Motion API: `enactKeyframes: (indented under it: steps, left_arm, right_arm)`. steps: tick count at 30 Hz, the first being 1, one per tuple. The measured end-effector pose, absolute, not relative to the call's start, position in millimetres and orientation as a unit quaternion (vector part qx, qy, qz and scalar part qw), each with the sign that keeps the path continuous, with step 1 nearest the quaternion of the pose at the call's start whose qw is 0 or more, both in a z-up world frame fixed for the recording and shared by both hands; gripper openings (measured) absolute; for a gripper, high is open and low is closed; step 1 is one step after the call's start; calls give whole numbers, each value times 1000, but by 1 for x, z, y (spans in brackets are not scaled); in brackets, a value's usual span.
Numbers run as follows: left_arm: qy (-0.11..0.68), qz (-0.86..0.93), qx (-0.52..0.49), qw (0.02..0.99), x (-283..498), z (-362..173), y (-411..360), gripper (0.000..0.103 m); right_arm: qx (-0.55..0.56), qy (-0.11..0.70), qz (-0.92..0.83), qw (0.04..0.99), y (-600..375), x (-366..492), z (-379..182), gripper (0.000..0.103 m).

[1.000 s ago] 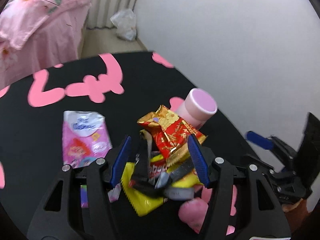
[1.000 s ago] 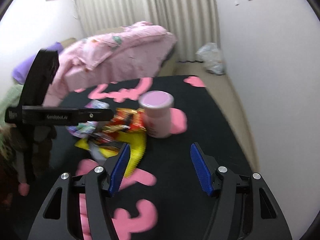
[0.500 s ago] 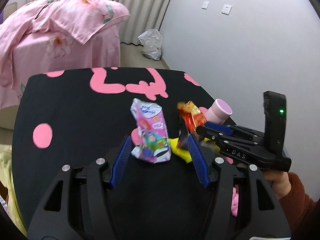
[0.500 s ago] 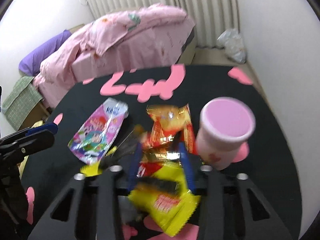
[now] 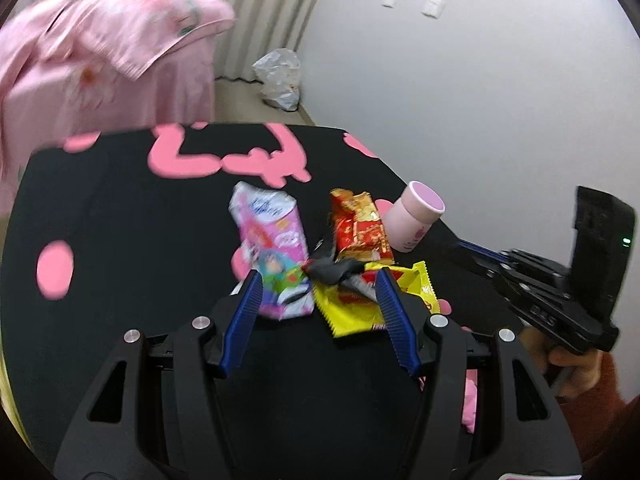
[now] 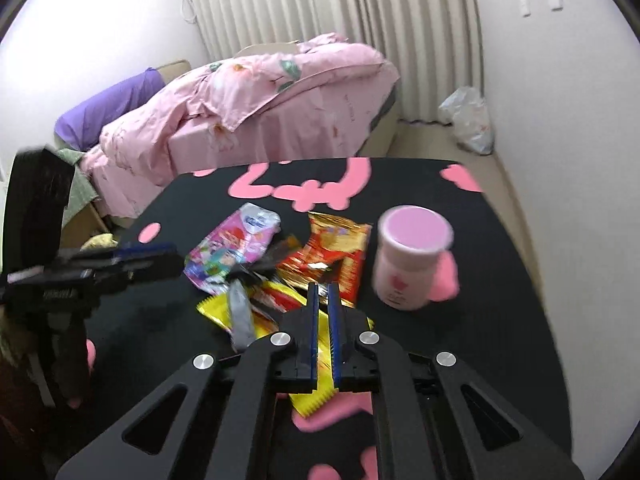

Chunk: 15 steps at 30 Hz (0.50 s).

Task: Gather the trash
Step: 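Return both tools to the table and close the left tool on the black wrapper pile, then lift the black wrapper with the left tool while the right tool grasps the Kleenex pack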

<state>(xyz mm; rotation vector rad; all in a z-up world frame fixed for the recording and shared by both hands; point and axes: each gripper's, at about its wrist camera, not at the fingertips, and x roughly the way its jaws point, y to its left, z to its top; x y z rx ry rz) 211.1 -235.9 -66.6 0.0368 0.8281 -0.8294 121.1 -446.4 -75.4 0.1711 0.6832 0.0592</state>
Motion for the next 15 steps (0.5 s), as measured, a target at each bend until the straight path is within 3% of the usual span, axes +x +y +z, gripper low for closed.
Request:
enactKeyframes:
  steps: [4, 5, 6, 7, 8, 15]
  left_arm:
    - [391, -395, 88, 827, 216, -72, -274, 56]
    - [407, -392, 102, 818, 222, -80, -286, 56]
    - [419, -388, 107, 814, 225, -85, -290, 54]
    - [433, -383, 109, 809, 229, -91, -294, 44]
    - [454, -376, 106, 801, 234, -98, -296, 44]
    - [443, -364, 4, 820, 227, -74, -234, 38]
  right_arm:
    - [102, 322, 2, 941, -461, 111, -78, 9]
    - [108, 321, 3, 941, -464, 111, -78, 13]
    - [115, 319, 8, 941, -465, 111, -77, 28]
    - [125, 314, 23, 941, -466, 112, -75, 39]
    - [131, 312, 34, 941, -465, 114, -74, 60]
    - [73, 356, 45, 931, -430, 150, -79, 58]
